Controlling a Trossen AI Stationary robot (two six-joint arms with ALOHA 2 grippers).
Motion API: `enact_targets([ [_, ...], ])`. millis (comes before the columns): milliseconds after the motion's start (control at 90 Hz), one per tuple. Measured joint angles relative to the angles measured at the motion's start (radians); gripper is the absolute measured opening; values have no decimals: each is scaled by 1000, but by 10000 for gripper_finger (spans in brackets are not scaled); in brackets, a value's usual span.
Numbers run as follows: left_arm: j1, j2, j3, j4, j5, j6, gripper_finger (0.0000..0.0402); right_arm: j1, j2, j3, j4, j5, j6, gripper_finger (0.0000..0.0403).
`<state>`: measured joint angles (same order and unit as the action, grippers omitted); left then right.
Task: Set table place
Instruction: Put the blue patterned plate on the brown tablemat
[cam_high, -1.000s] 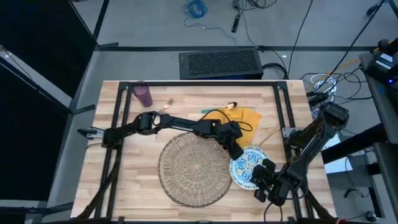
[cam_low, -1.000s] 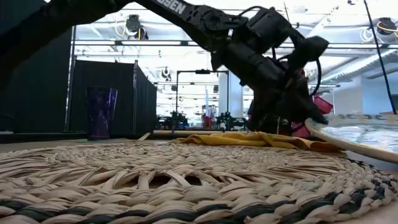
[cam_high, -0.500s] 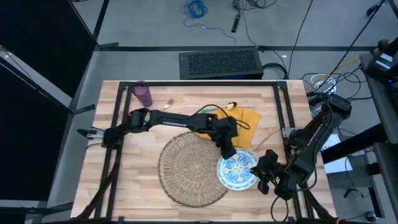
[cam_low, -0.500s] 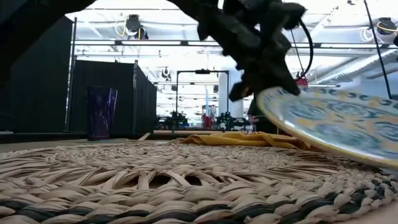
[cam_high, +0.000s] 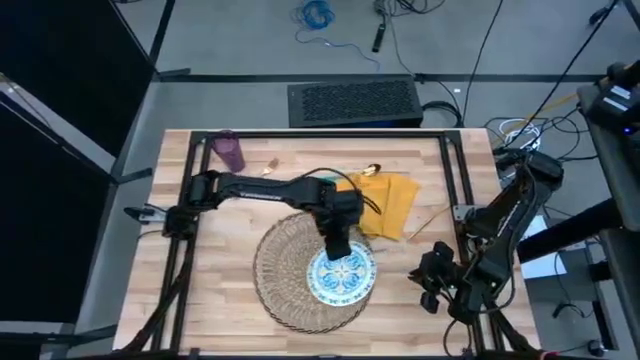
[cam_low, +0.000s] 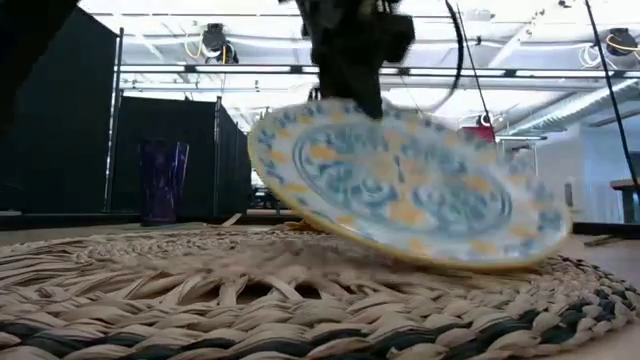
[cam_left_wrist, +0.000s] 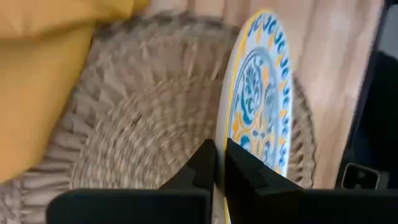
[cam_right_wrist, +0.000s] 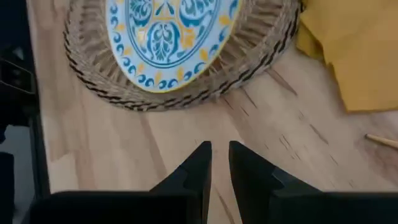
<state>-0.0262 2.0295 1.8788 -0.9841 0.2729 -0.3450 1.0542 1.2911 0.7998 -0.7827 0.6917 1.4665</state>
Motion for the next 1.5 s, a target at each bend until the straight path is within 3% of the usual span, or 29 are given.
enact_targets([
  [111,-19,-132,-110,63,-102,-23,0,27,0,0,-6,28,26,43],
  [222,-34,-271,-296,209,-155,-94,0,42,0,0,-24,44,61,43],
  [433,-62,-453,-715,591,-136,-263,0,21,0,0,-36,49,78,43],
  [578,-76,-474,-885,796,-86,-341,0,-22,-1,0,-38,46,73,43],
  [1000,-114,-474,-1050,858,-27,-380,0,-149,-18,1,24,-10,-35,43],
  [1356,-95,-474,-1099,869,-104,-384,1,-218,-25,1,68,-74,-118,43],
  [1500,-91,-473,-1099,855,-145,-383,22,-235,-27,1,73,-96,-125,43],
])
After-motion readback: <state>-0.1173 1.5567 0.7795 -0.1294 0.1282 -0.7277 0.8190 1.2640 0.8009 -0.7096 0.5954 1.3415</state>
